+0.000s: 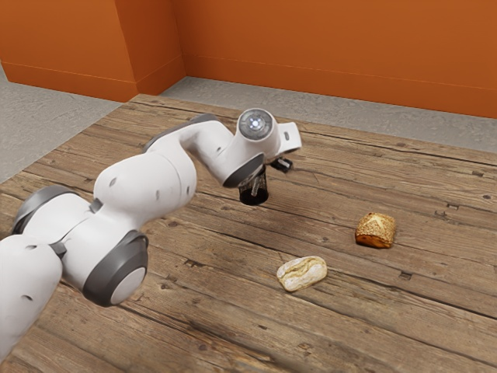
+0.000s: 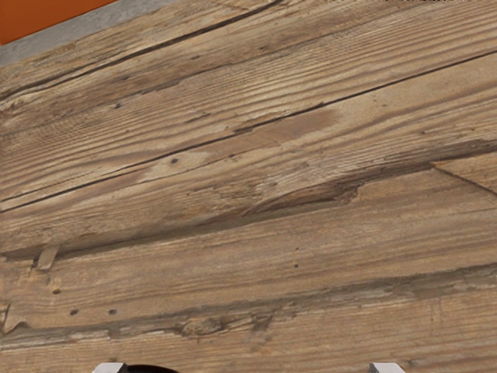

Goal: Take the marker out of the pen holder and place it to the left of the pen holder.

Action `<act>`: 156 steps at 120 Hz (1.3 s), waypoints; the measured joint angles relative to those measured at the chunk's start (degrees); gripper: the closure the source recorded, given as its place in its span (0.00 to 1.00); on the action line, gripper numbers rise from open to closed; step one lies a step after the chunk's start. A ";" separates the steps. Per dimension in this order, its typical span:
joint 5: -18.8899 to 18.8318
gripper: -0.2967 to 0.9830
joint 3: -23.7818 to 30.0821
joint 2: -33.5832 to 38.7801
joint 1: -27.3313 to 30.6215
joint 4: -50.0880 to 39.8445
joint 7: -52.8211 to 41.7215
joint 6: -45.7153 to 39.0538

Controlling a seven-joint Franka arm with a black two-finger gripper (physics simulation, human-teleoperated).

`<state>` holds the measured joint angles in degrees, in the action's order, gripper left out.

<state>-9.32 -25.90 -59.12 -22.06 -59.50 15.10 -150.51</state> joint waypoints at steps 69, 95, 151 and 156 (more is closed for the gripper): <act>-0.07 0.80 -1.32 0.65 0.00 -0.91 6.68 -0.04; -0.62 0.82 -3.19 4.10 -0.18 -0.96 8.88 1.88; 0.04 0.82 -6.11 20.89 -1.27 -6.72 11.19 24.88; 0.20 0.82 -6.38 20.91 -1.01 -6.86 11.24 28.18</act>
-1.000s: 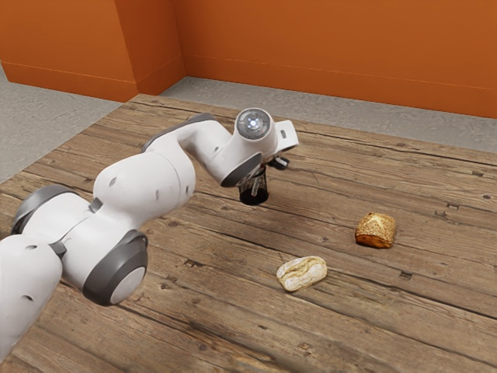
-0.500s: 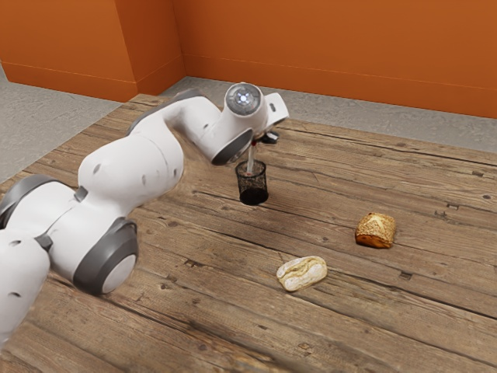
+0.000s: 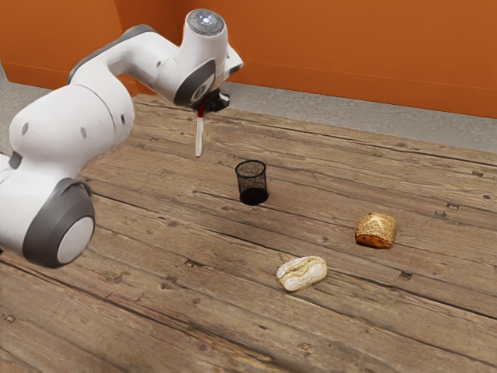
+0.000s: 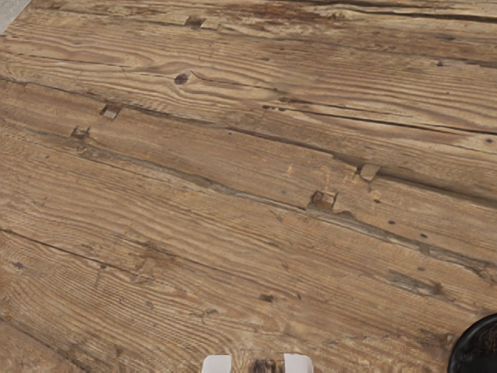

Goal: Take the marker out of the pen holder and place it to the left of the pen holder.

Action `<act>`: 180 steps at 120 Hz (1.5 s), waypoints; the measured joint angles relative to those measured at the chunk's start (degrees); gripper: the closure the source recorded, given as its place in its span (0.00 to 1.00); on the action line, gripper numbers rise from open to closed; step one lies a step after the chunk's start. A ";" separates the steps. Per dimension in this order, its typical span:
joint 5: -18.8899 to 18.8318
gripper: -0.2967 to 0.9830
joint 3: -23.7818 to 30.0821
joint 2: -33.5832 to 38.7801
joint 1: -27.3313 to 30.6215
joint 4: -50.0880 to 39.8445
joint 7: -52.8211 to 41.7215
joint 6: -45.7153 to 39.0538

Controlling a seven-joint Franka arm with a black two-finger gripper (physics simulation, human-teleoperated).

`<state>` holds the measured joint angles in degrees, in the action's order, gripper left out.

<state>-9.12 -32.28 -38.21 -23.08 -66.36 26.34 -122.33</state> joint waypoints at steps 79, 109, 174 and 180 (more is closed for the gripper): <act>-2.96 0.82 -2.58 -10.49 1.81 -10.18 -0.22 18.27; -2.98 0.82 -2.58 -12.79 2.89 -10.20 -0.26 18.62; 5.15 0.36 -2.74 -9.48 3.41 -9.43 -0.97 9.50; 5.92 0.34 -2.71 -6.67 3.37 -9.43 -1.13 8.41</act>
<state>-3.21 -34.98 -44.87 -19.70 -75.79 25.21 -113.92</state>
